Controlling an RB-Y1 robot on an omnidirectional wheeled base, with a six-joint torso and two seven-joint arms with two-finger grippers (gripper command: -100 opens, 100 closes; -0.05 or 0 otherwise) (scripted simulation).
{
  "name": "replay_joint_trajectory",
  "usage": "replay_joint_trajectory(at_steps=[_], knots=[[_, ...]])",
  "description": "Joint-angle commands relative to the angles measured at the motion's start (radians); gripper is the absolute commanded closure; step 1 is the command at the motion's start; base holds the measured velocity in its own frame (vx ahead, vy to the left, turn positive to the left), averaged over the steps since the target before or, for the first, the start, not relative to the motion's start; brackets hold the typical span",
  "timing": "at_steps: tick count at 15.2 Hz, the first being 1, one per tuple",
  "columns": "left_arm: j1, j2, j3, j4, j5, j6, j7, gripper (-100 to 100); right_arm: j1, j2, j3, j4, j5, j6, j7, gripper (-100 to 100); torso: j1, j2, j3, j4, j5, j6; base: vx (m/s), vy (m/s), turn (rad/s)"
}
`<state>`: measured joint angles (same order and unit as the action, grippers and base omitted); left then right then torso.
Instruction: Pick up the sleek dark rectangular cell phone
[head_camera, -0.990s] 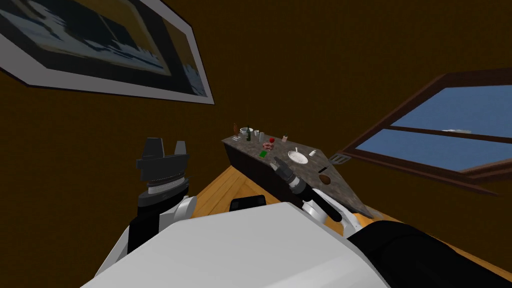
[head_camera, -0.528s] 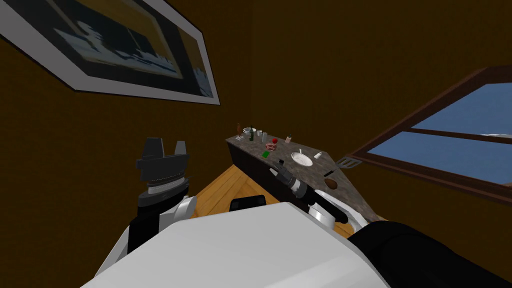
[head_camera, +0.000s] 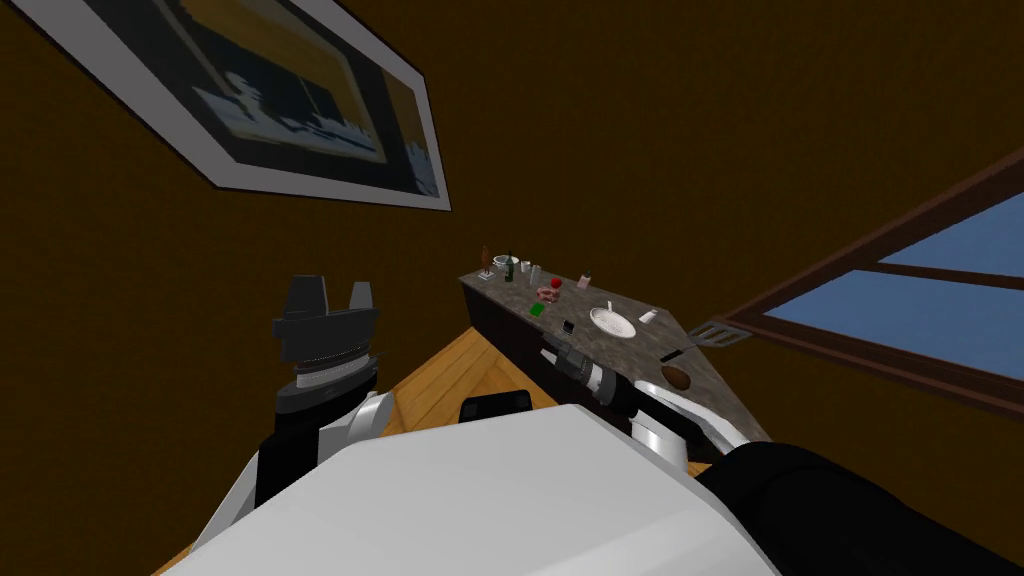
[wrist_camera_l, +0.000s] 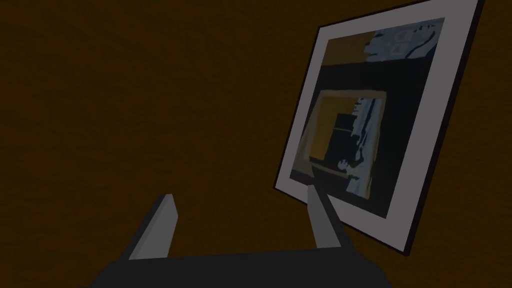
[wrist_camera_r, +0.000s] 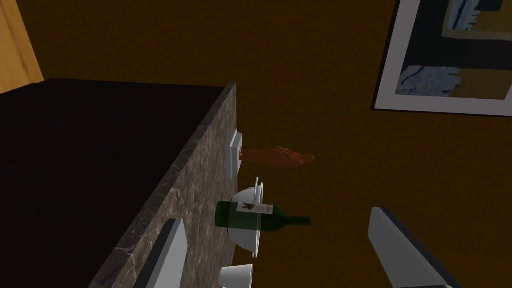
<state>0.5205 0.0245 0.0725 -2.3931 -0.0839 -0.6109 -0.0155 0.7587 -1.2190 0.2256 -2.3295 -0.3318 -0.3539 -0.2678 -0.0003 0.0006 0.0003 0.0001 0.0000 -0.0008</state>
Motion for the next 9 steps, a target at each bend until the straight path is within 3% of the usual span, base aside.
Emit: replay_joint_trajectory(at_steps=[1,7,9], knots=[[0.000,0.000,0.000,0.000,0.000,0.000,0.000,0,0.019,-0.050,0.006,-0.002,-0.013,0.012,-0.021,-100,0.000,0.000,0.000,0.000,0.000,0.000,-0.015,0.008,0.209],[0.000,0.000,0.000,0.000,0.000,0.000,0.000,0,0.038,-0.159,0.018,0.000,-0.033,0.028,-0.050,-100,0.000,0.000,0.000,0.000,0.000,0.001,-0.010,0.003,0.093],[0.000,0.000,0.000,0.000,0.000,0.000,0.000,0,0.056,-0.215,0.030,0.003,-0.054,0.045,-0.079,-100,0.000,0.000,0.000,0.000,0.000,0.000,-0.011,0.005,0.218]])
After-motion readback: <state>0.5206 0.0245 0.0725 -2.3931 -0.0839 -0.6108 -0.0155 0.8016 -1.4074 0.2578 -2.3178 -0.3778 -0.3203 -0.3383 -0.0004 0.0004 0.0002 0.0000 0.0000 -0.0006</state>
